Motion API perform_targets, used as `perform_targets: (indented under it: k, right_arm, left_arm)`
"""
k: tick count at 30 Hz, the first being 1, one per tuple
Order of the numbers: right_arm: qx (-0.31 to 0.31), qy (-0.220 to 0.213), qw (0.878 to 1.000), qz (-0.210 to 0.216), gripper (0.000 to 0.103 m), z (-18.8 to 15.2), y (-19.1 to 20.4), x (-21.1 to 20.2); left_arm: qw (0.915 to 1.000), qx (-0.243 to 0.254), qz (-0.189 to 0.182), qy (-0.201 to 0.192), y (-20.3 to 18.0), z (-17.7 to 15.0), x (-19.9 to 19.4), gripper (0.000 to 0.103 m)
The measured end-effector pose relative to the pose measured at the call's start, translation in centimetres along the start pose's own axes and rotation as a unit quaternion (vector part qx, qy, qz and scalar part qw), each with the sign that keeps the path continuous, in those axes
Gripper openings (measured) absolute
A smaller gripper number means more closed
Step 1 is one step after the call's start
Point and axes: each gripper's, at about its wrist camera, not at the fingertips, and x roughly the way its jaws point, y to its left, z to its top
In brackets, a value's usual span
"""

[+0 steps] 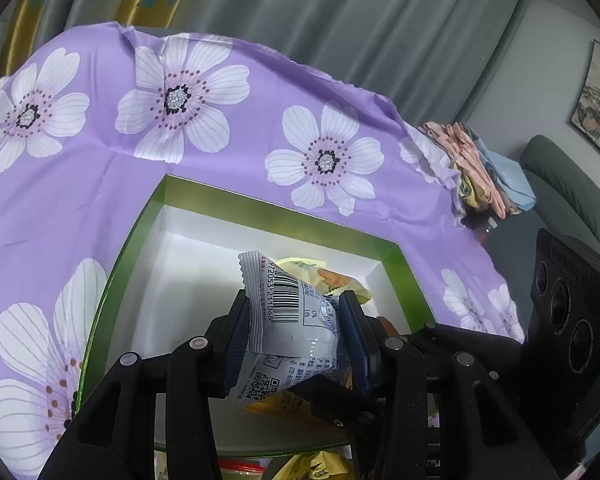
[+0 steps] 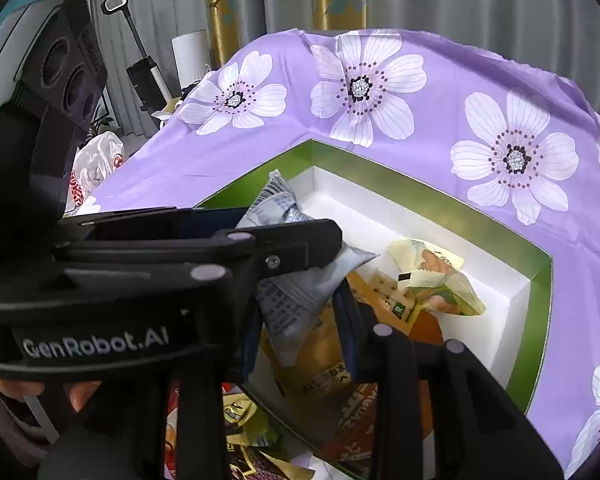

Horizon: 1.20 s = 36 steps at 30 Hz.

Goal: Organize snacks
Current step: 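Lower the white bag into the green box and open the right gripper, then move the right gripper back to the pile over the red-and-white packet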

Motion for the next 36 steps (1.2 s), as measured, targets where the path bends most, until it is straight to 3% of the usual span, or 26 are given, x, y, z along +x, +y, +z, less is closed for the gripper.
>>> perform_targets:
  k: [18,20,21,23,24,27,29,36]
  right_arm:
    - [0.016,0.017,1.0,-0.005,0.039,-0.2,-0.2,1.2]
    - [0.022,0.012,1.0,-0.004,0.046,-0.2,-0.2,1.0]
    - [0.025,0.006,1.0,-0.008,0.055,-0.1,-0.3,0.7]
    - [0.033,-0.004,0.999,-0.019,0.071,-0.1,-0.6,0.2]
    - [0.039,-0.013,0.999,-0.019,0.074,-0.2,-0.8,-0.3]
    - [0.059,-0.024,0.998,-0.019,0.074,-0.6,-1.6,-1.4]
    - [0.07,-0.029,0.997,-0.025,0.074,-1.0,-2.0,-2.1]
    - [0.105,-0.053,0.993,-0.029,0.077,-3.0,-2.9,-5.6]
  left_arm:
    - [0.9996,-0.019,0.011,0.021,0.9,-0.2,1.5,0.046]
    - [0.9993,-0.022,0.019,0.024,1.2,-0.2,1.7,0.051]
    - [0.999,-0.026,0.026,0.026,1.4,-0.3,1.8,0.052]
    - [0.9982,-0.038,0.037,0.029,1.9,-0.3,1.8,0.065]
    - [0.9981,-0.043,0.036,0.028,2.2,-0.3,1.7,0.068]
    - [0.9983,-0.047,0.031,0.018,2.1,-0.1,1.0,0.071]
    - [0.9988,-0.04,0.028,0.01,1.7,0.0,0.4,0.08]
    - [0.9985,-0.027,0.044,-0.016,0.2,0.3,-1.7,0.093]
